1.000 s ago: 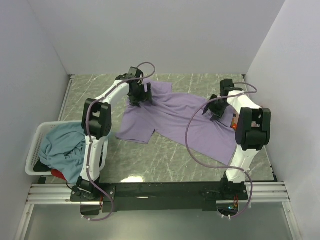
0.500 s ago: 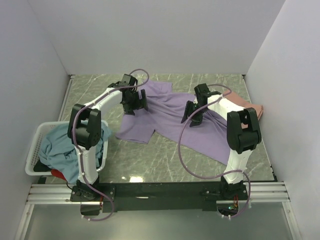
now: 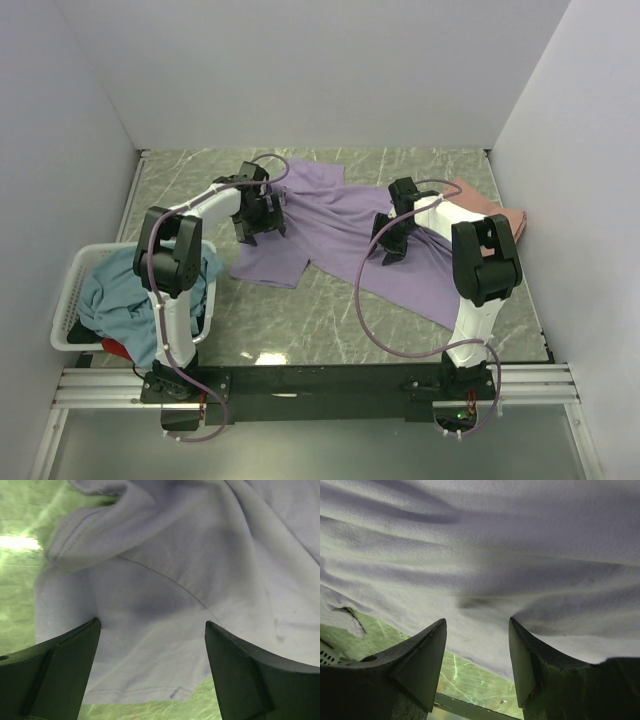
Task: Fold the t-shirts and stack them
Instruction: Fold the tshirt
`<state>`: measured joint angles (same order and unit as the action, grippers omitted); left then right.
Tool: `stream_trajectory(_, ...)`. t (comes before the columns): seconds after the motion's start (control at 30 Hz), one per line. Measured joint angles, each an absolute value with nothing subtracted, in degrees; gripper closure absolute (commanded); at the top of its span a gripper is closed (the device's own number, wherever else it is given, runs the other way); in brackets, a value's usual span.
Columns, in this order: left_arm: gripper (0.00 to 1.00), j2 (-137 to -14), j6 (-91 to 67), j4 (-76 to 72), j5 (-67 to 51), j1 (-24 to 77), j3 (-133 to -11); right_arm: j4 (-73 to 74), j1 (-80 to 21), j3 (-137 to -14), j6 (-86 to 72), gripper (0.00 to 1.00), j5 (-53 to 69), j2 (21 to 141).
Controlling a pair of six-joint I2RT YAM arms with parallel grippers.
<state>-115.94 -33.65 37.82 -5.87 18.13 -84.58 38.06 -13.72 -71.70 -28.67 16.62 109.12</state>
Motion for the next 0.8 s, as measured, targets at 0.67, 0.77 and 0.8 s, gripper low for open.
stream_trajectory(0.67, 0.08, -117.27, -29.93, 37.45, -4.49, 17.02, -86.54, 38.24, -13.5, -71.7, -28.69, 0.4, 15.81, 109.16)
stream_trajectory(0.77, 0.09, -118.69, -28.93, 37.56, -5.04, 16.95, -88.51, 38.3, -13.17, -71.7, -28.75, 0.4, 15.75, 109.16)
stream_trajectory(0.8, 0.09, -119.22, -28.6, 37.54, -5.32, 16.95, -89.36, 38.35, -12.97, -71.7, -28.82, 0.4, 15.7, 109.16)
